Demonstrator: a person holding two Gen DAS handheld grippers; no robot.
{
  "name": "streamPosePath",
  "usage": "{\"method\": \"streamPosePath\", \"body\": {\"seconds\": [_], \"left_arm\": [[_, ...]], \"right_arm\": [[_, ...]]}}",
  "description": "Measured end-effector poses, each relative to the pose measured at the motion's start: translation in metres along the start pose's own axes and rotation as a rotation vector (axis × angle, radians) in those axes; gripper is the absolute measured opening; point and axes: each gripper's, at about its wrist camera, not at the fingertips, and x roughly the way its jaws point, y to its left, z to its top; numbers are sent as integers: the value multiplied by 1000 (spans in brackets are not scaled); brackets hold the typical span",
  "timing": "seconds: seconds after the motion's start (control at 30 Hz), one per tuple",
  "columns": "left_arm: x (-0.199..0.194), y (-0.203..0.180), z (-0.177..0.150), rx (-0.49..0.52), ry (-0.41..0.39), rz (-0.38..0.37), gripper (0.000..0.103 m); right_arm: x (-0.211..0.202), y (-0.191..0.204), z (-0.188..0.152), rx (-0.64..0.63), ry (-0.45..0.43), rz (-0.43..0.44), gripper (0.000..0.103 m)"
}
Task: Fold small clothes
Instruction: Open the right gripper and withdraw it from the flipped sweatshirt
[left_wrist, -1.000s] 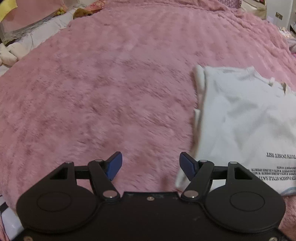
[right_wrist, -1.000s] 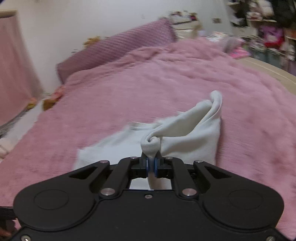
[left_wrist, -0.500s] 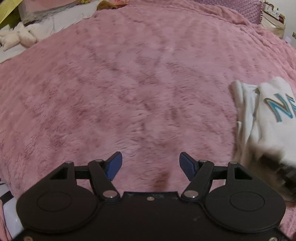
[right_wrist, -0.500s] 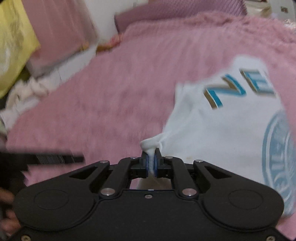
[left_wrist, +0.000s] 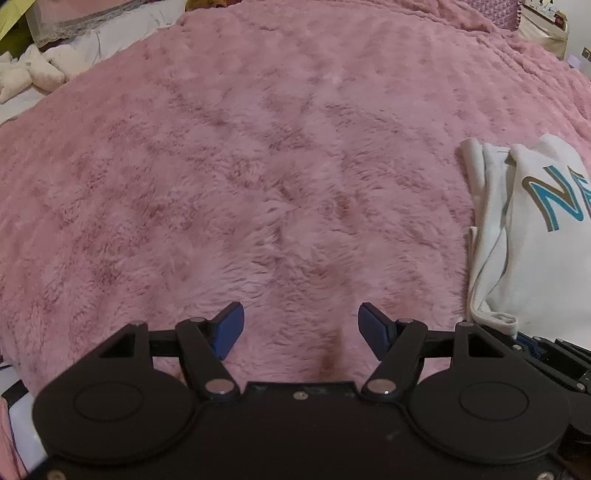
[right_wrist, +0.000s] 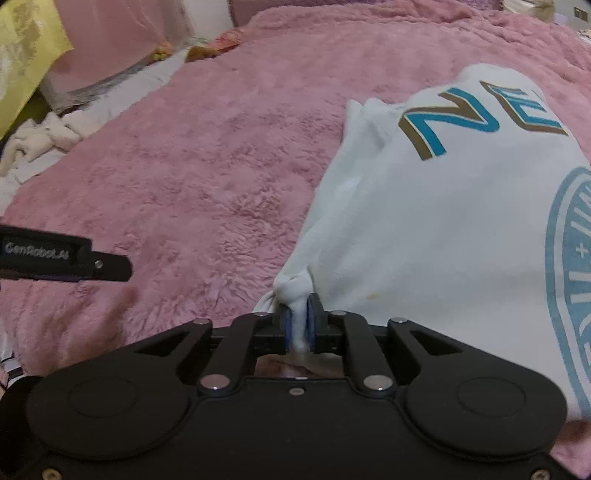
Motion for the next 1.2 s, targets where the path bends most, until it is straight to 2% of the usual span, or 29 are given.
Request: {"method": "streamPosePath", "body": {"seconds": [0.03, 0.07, 0.1, 0.17, 0.4, 0.5, 0.63, 0.83, 0.93, 1.07, 1.1, 1.13, 1.17, 1.2], "left_arm": [[-2, -2, 0, 4, -3, 1, 70], [-4, -5, 1, 10, -5, 6, 70], [-6, -8, 2, 17, -8, 14, 70], [-10, -14, 2, 26, -12, 24, 70], [-25, -41, 6, 53, -22, 17, 70], [-26, -60, 13, 76, -33, -7, 70], [-21, -101, 32, 129, -71, -71, 70], [19, -174, 70, 270, -135, -175, 70], [47, -203, 83, 311, -141, -236, 70], [81, -229, 99, 314, -83, -295, 70], [84, -231, 98, 308, -82, -308, 67], [83, -230, 96, 304, -98, -335, 60], [80, -229, 92, 314, -114, -348, 58], [77, -230, 89, 341, -129, -353, 37]], "right_arm": [[-2, -1, -2, 9, -3, 17, 12], [-4, -3, -2, 24, -4, 35, 23], [-8, -6, -3, 44, -4, 55, 39], [-13, -7, -3, 59, -7, 80, 47], [-46, -7, 3, 2, -17, 84, 49], [-74, -23, 6, -36, -58, 39, 59], [-105, -70, 6, -52, -102, -99, 59], [-131, -161, 2, 36, -115, -302, 59], [-133, -199, -3, 107, -105, -354, 59], [-128, -231, -11, 164, -88, -382, 59], [-126, -234, -12, 172, -86, -385, 59], [-124, -235, -12, 177, -82, -383, 59], [-122, -236, -12, 177, -79, -379, 59], [-122, -236, -13, 174, -78, -375, 59]]}}
